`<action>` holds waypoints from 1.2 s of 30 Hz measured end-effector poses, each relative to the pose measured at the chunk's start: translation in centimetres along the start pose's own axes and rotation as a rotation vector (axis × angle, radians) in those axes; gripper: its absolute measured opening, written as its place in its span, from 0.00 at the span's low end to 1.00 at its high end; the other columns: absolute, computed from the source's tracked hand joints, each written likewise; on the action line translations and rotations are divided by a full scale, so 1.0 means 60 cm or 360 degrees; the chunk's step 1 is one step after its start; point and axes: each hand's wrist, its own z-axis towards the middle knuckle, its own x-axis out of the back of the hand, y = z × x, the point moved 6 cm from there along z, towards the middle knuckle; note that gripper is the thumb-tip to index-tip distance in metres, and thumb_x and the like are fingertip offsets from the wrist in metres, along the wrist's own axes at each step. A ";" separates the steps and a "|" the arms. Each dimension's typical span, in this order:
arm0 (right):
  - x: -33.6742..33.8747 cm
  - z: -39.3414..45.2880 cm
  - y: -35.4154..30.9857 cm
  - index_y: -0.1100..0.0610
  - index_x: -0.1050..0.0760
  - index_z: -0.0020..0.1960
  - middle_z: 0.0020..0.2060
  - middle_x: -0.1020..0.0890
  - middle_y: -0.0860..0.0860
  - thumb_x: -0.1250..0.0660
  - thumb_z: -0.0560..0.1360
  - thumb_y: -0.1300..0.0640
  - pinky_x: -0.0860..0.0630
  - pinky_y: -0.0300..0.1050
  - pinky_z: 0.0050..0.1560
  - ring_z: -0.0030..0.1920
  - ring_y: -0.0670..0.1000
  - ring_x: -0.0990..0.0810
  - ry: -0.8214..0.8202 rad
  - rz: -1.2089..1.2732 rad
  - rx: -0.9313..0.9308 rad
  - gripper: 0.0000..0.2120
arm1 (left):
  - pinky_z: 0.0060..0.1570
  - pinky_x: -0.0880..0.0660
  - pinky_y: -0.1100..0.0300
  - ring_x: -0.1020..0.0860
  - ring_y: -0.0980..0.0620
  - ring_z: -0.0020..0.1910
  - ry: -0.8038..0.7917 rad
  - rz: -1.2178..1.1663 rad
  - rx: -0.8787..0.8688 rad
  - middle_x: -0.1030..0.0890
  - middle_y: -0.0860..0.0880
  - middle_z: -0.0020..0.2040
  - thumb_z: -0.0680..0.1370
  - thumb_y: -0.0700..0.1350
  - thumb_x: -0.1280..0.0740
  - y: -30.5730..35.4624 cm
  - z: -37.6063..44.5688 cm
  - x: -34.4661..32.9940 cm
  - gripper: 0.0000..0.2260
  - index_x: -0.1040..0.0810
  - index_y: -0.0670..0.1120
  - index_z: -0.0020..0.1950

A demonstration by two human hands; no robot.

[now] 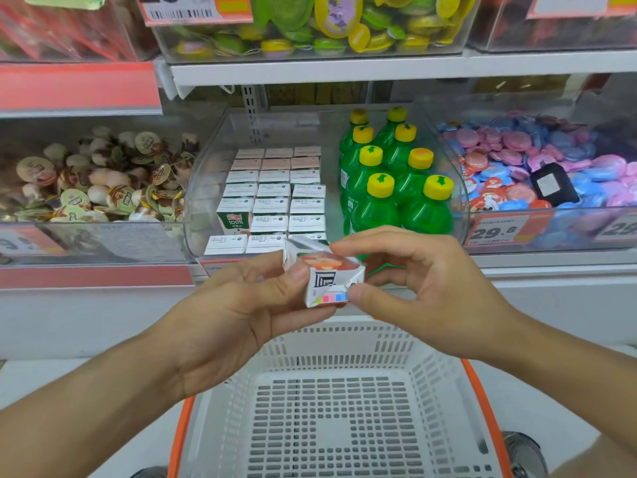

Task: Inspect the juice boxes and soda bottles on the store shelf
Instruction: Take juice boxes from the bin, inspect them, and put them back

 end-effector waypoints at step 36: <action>-0.014 -0.010 0.009 0.42 0.28 0.65 0.63 0.26 0.40 0.20 0.68 0.63 0.17 0.50 0.51 0.56 0.48 0.17 -0.0308 -0.0012 -0.0248 0.32 | 0.48 0.18 0.46 0.16 0.40 0.47 0.0271 0.0533 -0.0257 0.15 0.42 0.53 0.71 0.41 0.30 -0.005 0.008 0.020 0.22 0.24 0.48 0.65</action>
